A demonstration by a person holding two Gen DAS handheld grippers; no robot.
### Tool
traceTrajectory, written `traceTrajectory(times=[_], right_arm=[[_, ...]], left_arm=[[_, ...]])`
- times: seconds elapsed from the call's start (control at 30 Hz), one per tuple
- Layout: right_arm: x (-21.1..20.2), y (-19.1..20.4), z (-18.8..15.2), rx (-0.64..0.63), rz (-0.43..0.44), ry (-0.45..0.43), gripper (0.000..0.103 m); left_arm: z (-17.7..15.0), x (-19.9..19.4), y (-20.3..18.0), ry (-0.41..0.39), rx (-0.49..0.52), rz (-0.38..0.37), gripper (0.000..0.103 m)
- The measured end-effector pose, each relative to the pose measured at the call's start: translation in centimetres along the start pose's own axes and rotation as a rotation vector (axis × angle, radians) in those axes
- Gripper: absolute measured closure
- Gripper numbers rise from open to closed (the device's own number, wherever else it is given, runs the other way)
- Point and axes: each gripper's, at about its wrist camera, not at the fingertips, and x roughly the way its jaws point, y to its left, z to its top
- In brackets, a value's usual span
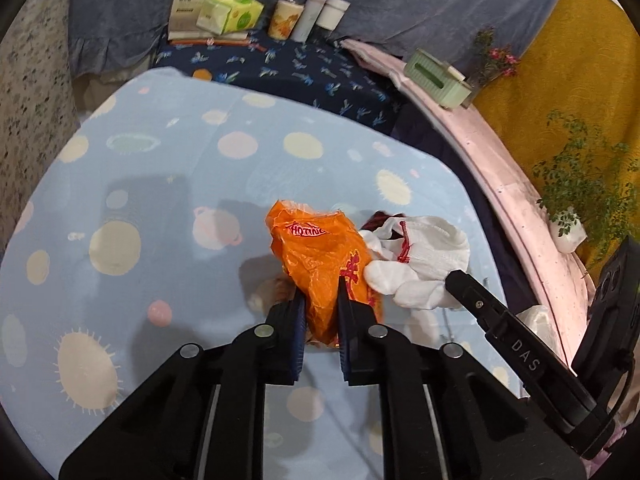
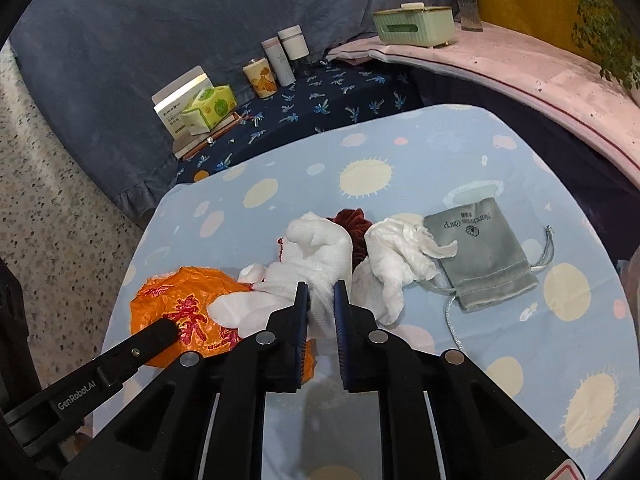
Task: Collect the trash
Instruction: 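Grasp the orange printed bag with the left tool while the right tool grasps white tissues, then carry the orange bag and tissues to the bin and open both tools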
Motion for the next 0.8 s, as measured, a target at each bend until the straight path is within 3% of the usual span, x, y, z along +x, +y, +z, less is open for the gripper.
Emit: traceTrajectory(times=[0.3, 0.8], right_arm=[[-6.8, -1.8, 1.8, 0.007, -0.018, -0.131, 0.091], [-17.4, -10.7, 1.0, 0.103, -0.120, -0.290, 0.091]], left_arm=[[0.9, -3.9, -6.3, -0.077, 0.108, -0.043, 0.091], [-1.9, -6.5, -19.8, -0.115, 0.326, -0.135, 0.091]])
